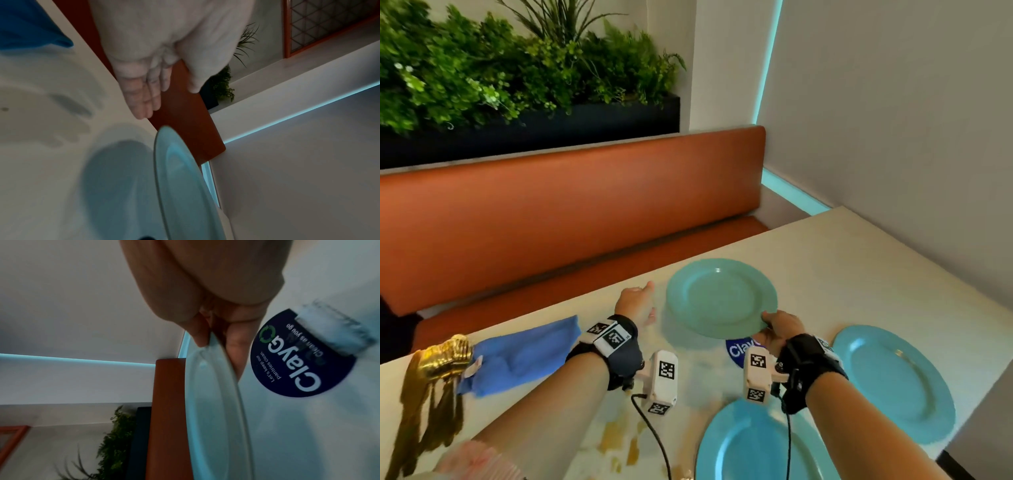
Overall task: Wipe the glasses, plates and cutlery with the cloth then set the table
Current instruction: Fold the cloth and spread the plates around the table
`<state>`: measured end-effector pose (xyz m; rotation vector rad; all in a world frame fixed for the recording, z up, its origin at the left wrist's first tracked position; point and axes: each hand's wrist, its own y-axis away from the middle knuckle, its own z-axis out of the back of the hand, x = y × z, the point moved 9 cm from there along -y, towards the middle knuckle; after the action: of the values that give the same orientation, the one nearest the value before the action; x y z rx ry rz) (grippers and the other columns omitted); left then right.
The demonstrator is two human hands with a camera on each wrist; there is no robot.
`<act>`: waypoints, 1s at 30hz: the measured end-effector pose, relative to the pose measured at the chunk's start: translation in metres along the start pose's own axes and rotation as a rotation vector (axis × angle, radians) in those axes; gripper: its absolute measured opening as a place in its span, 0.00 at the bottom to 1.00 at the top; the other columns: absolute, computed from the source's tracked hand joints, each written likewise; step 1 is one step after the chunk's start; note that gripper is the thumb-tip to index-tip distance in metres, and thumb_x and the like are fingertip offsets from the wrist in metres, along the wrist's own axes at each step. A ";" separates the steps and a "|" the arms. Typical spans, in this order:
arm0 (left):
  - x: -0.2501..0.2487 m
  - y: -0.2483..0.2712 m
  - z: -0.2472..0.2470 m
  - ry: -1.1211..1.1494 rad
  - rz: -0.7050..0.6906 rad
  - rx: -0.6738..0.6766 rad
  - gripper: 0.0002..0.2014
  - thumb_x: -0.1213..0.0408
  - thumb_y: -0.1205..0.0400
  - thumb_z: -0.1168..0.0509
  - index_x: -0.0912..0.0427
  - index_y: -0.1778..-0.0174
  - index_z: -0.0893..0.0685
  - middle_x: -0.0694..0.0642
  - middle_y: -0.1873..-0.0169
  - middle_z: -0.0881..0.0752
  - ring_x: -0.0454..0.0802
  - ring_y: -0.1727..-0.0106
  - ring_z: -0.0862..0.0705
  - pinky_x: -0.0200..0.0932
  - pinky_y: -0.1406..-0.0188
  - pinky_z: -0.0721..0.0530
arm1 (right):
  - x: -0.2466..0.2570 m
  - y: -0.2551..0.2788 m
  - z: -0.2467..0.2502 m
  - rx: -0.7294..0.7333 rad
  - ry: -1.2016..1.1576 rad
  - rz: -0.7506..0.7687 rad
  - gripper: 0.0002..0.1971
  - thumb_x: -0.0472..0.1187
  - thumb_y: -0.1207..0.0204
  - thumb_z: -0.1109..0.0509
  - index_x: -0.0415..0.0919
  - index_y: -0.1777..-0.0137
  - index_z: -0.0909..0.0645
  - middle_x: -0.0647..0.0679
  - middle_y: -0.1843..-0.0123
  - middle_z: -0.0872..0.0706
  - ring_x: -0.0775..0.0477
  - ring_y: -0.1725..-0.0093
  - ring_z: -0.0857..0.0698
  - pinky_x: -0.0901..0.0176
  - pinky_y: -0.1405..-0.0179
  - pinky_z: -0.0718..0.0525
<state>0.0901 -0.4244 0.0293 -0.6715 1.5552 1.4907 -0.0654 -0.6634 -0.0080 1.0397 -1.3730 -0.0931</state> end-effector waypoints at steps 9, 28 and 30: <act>0.019 -0.034 0.012 -0.048 0.090 -0.034 0.18 0.61 0.14 0.41 0.65 0.31 0.26 0.59 0.46 0.18 0.55 0.47 0.17 0.50 0.43 0.16 | -0.003 -0.063 -0.015 -0.109 -0.011 -0.071 0.19 0.26 0.16 0.49 0.26 0.27 0.34 0.28 0.29 0.26 0.27 0.30 0.26 0.28 0.32 0.29; 0.042 -0.044 0.034 -0.104 0.106 -0.049 0.07 0.63 0.15 0.40 0.59 0.43 0.24 0.58 0.50 0.17 0.55 0.52 0.17 0.49 0.44 0.16 | -0.005 -0.102 -0.008 -0.229 0.303 0.008 0.23 0.37 0.26 0.28 0.26 0.34 0.25 0.31 0.45 0.18 0.28 0.43 0.16 0.36 0.40 0.18; 0.044 -0.044 0.037 -0.103 0.106 -0.047 0.06 0.63 0.15 0.40 0.59 0.44 0.25 0.58 0.53 0.17 0.54 0.55 0.18 0.48 0.49 0.16 | -0.002 -0.103 -0.008 -0.223 0.380 0.013 0.23 0.37 0.28 0.27 0.26 0.36 0.24 0.32 0.47 0.18 0.33 0.50 0.16 0.43 0.46 0.17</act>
<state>0.1136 -0.3864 -0.0279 -0.5370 1.5013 1.6192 -0.0077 -0.7169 -0.0742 0.8121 -0.9991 -0.0345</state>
